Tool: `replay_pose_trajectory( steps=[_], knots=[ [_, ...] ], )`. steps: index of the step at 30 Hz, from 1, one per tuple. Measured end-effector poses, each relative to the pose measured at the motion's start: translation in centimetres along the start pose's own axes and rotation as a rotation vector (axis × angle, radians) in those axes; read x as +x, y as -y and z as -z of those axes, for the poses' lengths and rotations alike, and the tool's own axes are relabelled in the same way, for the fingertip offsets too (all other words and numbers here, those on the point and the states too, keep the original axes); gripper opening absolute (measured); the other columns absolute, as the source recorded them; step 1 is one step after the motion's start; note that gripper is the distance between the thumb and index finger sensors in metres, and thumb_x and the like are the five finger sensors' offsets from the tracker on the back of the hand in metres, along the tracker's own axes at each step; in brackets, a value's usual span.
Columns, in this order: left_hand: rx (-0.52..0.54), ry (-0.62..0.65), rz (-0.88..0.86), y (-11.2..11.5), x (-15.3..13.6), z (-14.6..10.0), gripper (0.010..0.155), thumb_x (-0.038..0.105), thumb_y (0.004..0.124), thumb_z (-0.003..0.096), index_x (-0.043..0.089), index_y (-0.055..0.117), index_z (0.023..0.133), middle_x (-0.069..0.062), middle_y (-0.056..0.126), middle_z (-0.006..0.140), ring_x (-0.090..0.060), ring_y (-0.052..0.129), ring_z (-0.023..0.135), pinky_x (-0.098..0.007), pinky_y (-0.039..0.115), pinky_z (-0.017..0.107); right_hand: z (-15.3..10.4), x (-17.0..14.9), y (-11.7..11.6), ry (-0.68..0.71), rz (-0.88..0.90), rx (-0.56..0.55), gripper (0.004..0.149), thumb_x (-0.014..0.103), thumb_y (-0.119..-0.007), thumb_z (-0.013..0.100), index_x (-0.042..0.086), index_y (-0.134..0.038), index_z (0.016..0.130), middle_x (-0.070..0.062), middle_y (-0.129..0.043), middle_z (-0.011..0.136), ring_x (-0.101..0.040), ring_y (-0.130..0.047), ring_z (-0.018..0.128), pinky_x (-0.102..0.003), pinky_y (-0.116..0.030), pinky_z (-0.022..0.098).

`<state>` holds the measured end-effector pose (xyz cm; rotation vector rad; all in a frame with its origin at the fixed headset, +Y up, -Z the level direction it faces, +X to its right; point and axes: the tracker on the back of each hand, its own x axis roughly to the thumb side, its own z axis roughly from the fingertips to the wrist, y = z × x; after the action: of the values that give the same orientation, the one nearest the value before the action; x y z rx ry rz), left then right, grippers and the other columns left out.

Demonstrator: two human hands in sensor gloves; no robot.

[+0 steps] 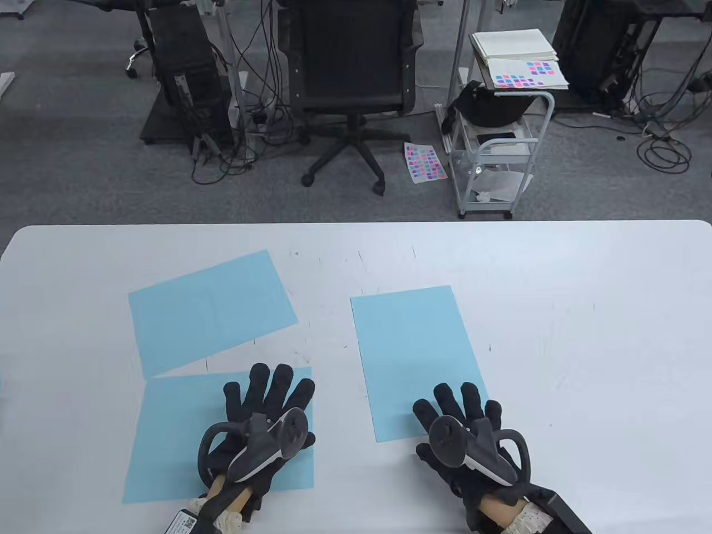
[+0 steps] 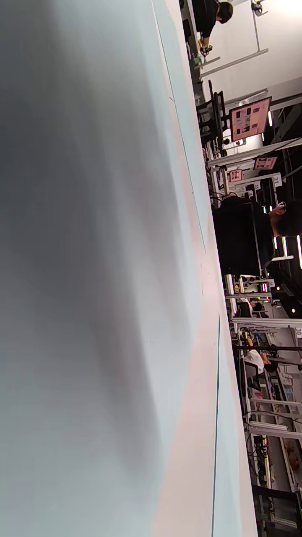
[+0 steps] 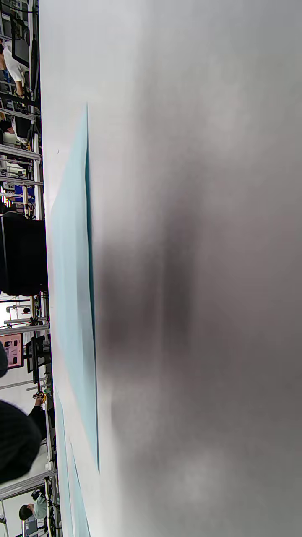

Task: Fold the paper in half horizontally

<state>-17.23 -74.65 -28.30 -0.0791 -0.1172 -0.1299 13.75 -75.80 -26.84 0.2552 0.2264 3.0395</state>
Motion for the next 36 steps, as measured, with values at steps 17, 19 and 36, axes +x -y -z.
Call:
replay_pose_trajectory(
  steps=[17,19,36],
  knots=[
    [-0.019,0.009,0.002,0.0,-0.1,0.0,0.085,0.069,0.061,0.0282,0.058,0.021,0.102,0.015,0.015,0.121,-0.028,0.018,0.118,-0.065,0.032,0.087,0.6,-0.4,0.0,-0.024,0.045,0.023,0.066,0.048,-0.066,0.048,0.043,-0.037,0.106,0.003,-0.014,0.119,-0.043,-0.003,0.104,-0.07,-0.016,0.071],
    [-0.021,0.008,0.002,0.0,-0.1,0.1,0.085,0.069,0.061,0.0283,0.058,0.021,0.102,0.015,0.015,0.121,-0.028,0.017,0.118,-0.065,0.032,0.087,0.7,-0.5,0.0,-0.033,0.051,0.026,0.066,0.049,-0.066,0.047,0.043,-0.037,0.106,0.003,-0.014,0.119,-0.043,-0.003,0.104,-0.07,-0.016,0.071],
    [-0.032,-0.005,-0.027,0.1,-0.9,0.1,0.085,0.069,0.061,0.0283,0.057,0.022,0.103,0.015,0.015,0.121,-0.028,0.018,0.117,-0.065,0.033,0.087,5.4,-2.3,2.6,-0.115,0.125,0.085,0.063,0.041,-0.069,0.049,0.043,-0.04,0.105,0.005,-0.018,0.119,-0.04,-0.007,0.106,-0.068,-0.017,0.073]
  ],
)
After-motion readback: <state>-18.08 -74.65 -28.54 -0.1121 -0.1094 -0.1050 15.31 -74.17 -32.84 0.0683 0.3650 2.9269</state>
